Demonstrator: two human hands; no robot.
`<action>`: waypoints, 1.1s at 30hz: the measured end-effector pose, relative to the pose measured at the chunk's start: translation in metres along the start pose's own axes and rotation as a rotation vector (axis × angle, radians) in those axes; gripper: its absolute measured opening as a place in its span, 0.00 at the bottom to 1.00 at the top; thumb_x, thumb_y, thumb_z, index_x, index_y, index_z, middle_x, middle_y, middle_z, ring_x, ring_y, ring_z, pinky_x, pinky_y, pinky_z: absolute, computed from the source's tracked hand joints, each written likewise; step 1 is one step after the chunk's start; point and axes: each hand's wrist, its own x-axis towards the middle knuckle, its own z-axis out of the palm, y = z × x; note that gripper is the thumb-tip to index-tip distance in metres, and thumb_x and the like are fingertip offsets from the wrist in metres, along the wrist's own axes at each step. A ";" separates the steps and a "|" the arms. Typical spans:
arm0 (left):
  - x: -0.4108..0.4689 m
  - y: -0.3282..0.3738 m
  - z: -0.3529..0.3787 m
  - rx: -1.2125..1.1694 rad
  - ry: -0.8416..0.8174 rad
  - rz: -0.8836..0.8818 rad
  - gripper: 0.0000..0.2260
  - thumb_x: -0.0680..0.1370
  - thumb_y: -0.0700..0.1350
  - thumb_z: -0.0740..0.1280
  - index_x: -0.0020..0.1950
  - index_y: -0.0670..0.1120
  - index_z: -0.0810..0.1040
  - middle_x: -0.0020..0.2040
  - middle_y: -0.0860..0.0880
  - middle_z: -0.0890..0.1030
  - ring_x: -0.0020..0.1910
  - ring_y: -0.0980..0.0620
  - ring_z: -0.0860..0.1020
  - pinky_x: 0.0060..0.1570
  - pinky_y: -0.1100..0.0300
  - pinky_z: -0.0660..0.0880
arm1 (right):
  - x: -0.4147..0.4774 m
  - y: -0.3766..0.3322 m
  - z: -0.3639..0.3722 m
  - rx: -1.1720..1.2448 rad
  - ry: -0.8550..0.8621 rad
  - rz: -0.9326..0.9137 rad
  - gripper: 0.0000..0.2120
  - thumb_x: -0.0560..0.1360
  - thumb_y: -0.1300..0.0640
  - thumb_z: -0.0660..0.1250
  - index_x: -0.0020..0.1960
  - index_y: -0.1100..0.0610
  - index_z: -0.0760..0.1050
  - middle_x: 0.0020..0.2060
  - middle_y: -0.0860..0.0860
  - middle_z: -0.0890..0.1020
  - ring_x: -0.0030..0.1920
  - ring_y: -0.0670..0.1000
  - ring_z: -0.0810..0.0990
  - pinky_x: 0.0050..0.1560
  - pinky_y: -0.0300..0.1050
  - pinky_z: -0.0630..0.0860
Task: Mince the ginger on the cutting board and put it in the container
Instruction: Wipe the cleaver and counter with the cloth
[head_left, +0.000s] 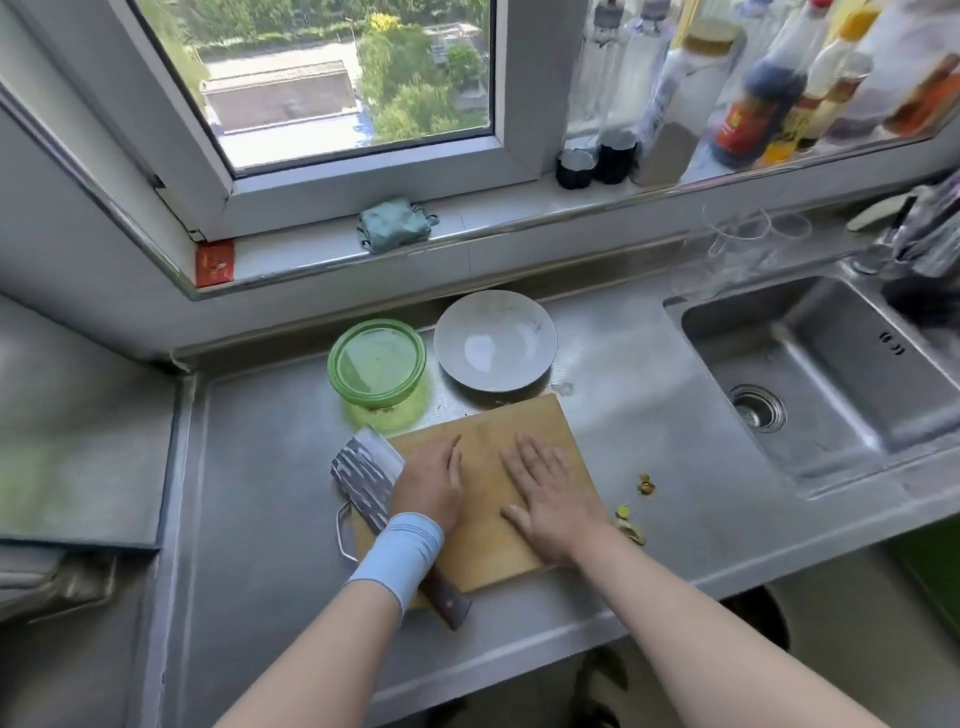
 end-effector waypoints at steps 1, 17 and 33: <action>0.005 0.003 0.010 0.040 -0.015 0.014 0.19 0.84 0.45 0.56 0.75 0.47 0.69 0.73 0.47 0.71 0.72 0.47 0.67 0.72 0.57 0.59 | -0.004 0.016 0.002 -0.007 0.002 0.046 0.43 0.69 0.32 0.29 0.79 0.51 0.31 0.75 0.49 0.28 0.77 0.49 0.28 0.74 0.46 0.27; 0.032 0.042 0.077 0.144 0.202 0.012 0.23 0.80 0.48 0.55 0.74 0.42 0.69 0.74 0.45 0.69 0.74 0.45 0.66 0.73 0.51 0.61 | 0.019 0.084 -0.029 0.069 0.181 -0.093 0.38 0.76 0.43 0.37 0.80 0.61 0.53 0.81 0.55 0.50 0.81 0.53 0.46 0.75 0.42 0.32; 0.004 0.019 0.087 0.133 -0.084 0.134 0.34 0.76 0.55 0.41 0.80 0.44 0.57 0.81 0.51 0.52 0.78 0.57 0.45 0.77 0.58 0.43 | -0.006 0.047 -0.004 -0.016 0.254 0.244 0.34 0.77 0.45 0.53 0.76 0.66 0.64 0.77 0.63 0.62 0.78 0.60 0.60 0.76 0.55 0.51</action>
